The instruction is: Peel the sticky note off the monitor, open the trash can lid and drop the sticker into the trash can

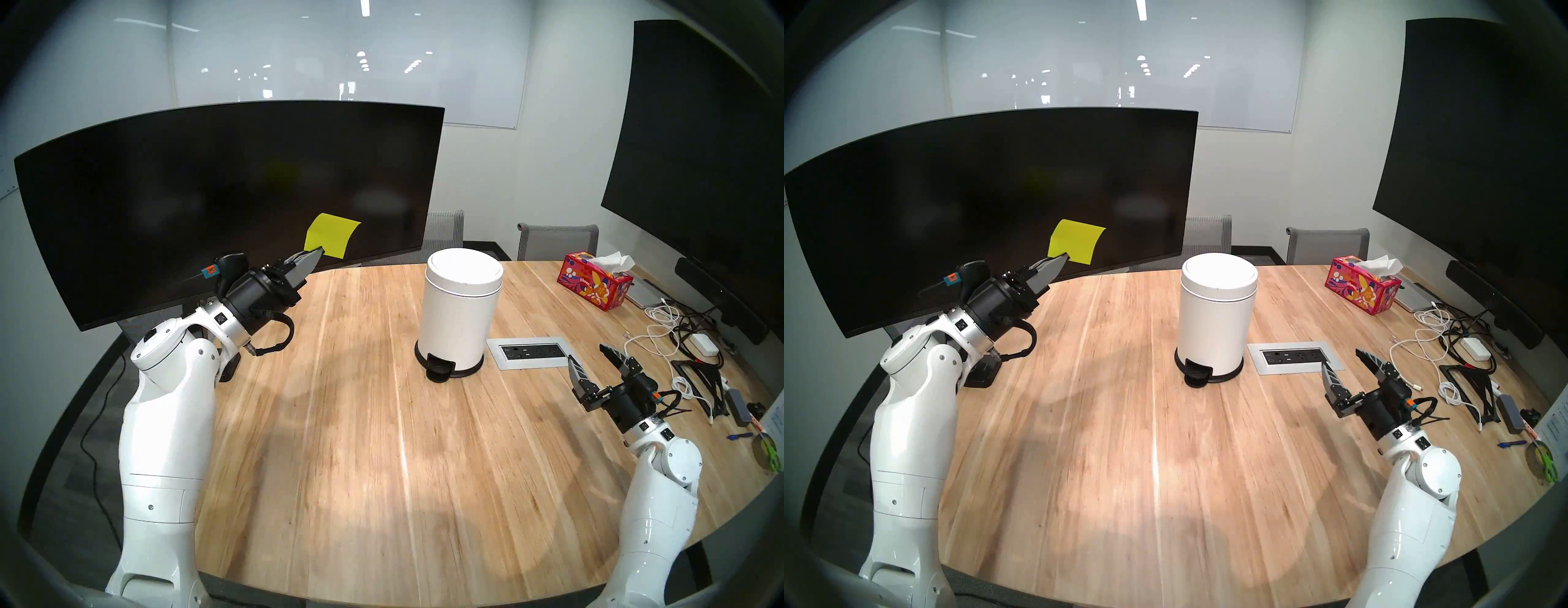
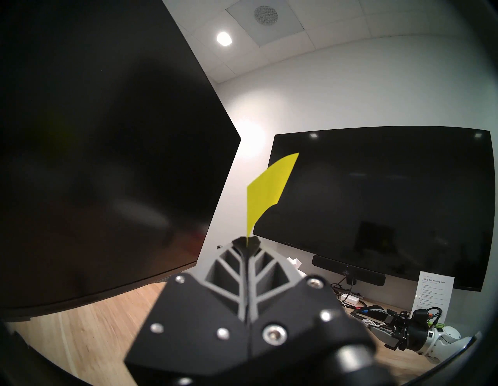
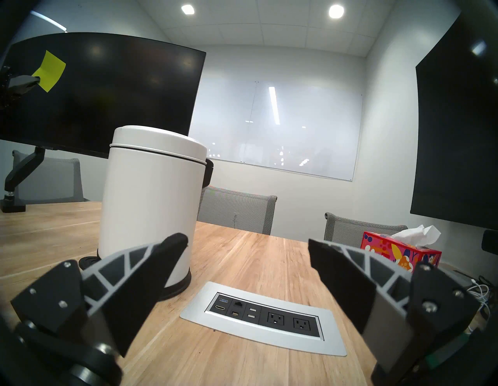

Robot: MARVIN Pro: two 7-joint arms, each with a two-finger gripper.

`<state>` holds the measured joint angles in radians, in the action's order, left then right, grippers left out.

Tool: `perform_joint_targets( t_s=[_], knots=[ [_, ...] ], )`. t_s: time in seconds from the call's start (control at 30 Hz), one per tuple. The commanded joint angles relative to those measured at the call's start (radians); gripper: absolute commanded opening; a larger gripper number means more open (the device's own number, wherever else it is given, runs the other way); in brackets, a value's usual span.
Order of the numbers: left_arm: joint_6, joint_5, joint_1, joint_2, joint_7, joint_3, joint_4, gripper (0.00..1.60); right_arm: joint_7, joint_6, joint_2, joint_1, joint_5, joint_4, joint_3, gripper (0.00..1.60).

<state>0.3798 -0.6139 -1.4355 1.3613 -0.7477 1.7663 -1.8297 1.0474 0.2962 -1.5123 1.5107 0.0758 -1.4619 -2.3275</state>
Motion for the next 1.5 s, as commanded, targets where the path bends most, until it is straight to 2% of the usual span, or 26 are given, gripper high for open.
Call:
perform_joint_targets(
  t_s=[0.0,1.47],
  knots=[
    [-0.003,-0.004,0.01,0.004,0.001,0.003,-0.021,0.0,0.002,0.0,0.0,-0.007,0.005,-0.016,0.002,1.6],
    [-0.002,-0.001,0.01,0.007,-0.001,0.004,-0.021,0.0,0.002,0.0,0.0,-0.007,0.005,-0.016,0.002,1.6]
  ],
)
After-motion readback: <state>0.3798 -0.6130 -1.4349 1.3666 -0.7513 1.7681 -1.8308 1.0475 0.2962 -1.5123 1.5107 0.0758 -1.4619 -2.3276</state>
